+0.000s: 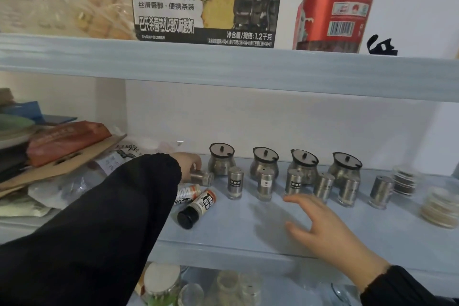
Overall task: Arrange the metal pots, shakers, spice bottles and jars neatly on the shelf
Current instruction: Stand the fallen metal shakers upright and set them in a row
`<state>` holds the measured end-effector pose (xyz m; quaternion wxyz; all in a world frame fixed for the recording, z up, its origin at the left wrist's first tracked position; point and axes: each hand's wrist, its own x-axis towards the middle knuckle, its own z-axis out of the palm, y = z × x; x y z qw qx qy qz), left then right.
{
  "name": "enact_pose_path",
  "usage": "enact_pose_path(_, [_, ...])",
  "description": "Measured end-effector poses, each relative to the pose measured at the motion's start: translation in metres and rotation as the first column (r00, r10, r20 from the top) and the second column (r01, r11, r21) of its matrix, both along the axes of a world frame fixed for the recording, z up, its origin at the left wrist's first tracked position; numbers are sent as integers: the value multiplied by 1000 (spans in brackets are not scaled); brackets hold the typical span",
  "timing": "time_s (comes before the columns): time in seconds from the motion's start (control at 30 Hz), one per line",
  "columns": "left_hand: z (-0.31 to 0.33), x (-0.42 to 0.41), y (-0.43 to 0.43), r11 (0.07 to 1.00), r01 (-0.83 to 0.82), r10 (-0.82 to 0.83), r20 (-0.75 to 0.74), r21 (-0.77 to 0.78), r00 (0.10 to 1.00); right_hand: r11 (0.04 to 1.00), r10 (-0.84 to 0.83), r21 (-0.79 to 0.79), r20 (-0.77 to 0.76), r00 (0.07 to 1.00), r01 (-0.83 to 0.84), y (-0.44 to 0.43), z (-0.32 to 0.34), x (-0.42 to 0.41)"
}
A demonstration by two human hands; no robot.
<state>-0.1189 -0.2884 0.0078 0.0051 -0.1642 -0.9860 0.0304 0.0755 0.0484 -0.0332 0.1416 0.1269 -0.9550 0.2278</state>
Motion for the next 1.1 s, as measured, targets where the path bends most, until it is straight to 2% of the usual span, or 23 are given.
enact_pose_path(0.27, [9,3,-3,997,14,-15,24,70,1000,998,49,-25,-6,999,-49,-16,4,-4])
enact_pose_path(0.43, [29,8,12,973,67,-69,3,223,998,997,64,-37,-17,998,-65,-24,4,-7])
enact_pose_path(0.53, [31,9,18,963,102,-107,4,249,994,997,68,-44,-26,997,-69,-25,5,-7])
enact_pose_path(0.7, [35,15,24,961,75,-87,35,265,996,996,65,-51,-46,997,-67,-22,8,-6])
enact_pose_path(0.87, [36,18,20,929,53,-94,95,365,991,996,63,-58,-43,997,-65,-17,5,-6])
enact_pose_path(1.1, [31,24,31,892,17,-60,82,451,995,996,71,-58,-30,997,-72,-16,1,-7])
